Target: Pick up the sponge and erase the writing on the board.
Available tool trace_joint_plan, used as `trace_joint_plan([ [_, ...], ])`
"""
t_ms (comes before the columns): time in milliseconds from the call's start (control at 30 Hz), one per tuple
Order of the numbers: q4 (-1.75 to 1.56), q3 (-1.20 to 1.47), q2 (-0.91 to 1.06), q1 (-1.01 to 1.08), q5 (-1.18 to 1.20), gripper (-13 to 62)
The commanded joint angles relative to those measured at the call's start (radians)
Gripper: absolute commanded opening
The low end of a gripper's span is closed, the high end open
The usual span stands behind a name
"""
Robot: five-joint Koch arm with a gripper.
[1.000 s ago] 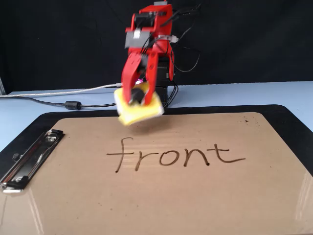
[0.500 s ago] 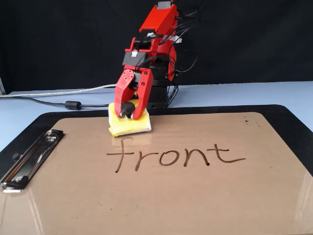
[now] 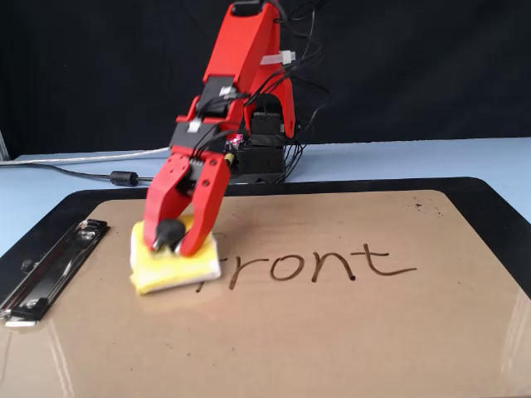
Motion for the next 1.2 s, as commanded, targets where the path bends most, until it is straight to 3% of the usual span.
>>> trace_joint_plan([
  [0,0.029,0.060,0.075,0.011,-0.035,-8.0],
  [233,0.035,0.565,0.577,0.025,-0.044,-8.0],
  [333,0.025,0.597,0.580,0.020,-0.106,-8.0],
  [433,-0.046,0.509,0.433,0.006,-0.170,-8.0],
  [633,-0.247,0.058,-0.140,-0.077,-0.199,-8.0],
  [700,-0.239,0.005,-0.160,-0.074,-0.199,-8.0],
  [800,-0.233,0.167,-0.026,-0.055,-0.196,-8.0],
  [1033,-0.233,0.730,0.569,-0.015,-0.199,-8.0],
  [1167,-0.242,0.701,0.543,-0.023,-0.202,-8.0],
])
